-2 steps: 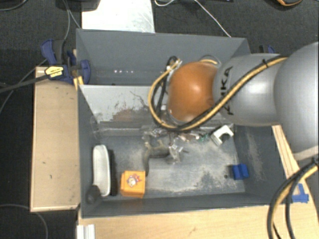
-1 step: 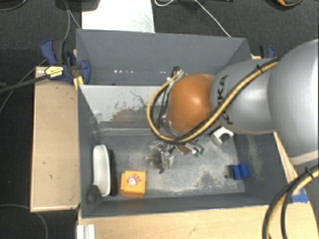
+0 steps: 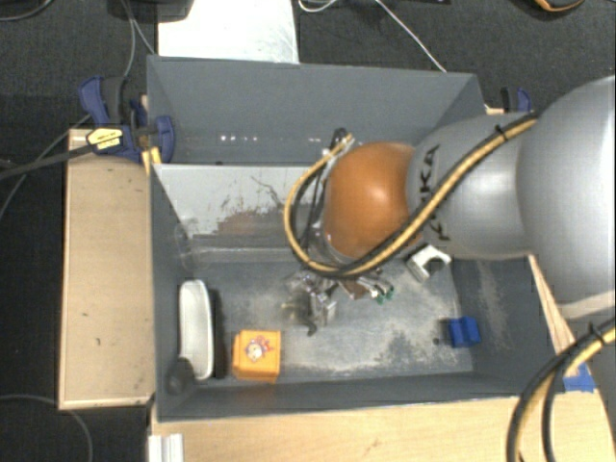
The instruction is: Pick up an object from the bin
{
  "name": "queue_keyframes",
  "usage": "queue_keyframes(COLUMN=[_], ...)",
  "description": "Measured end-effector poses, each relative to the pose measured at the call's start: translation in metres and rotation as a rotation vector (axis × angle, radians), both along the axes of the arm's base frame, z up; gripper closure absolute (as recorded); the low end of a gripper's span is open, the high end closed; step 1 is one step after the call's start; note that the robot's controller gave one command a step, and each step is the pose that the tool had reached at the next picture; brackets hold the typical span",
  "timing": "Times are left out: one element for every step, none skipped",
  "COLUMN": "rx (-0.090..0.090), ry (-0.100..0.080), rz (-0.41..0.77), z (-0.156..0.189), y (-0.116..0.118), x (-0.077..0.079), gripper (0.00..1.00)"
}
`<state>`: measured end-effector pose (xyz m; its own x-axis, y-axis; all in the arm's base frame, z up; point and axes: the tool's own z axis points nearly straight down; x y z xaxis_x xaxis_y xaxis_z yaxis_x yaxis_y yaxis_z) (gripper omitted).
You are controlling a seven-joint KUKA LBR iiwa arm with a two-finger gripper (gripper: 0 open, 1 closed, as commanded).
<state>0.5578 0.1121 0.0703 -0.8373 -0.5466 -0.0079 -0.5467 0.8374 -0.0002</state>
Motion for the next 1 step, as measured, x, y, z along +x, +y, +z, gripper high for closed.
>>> queue_keyframes(rx=[0.000], ry=[0.000], rz=[-0.001], z=[0.0000], y=[0.0000], x=[0.0000], gripper=[1.00])
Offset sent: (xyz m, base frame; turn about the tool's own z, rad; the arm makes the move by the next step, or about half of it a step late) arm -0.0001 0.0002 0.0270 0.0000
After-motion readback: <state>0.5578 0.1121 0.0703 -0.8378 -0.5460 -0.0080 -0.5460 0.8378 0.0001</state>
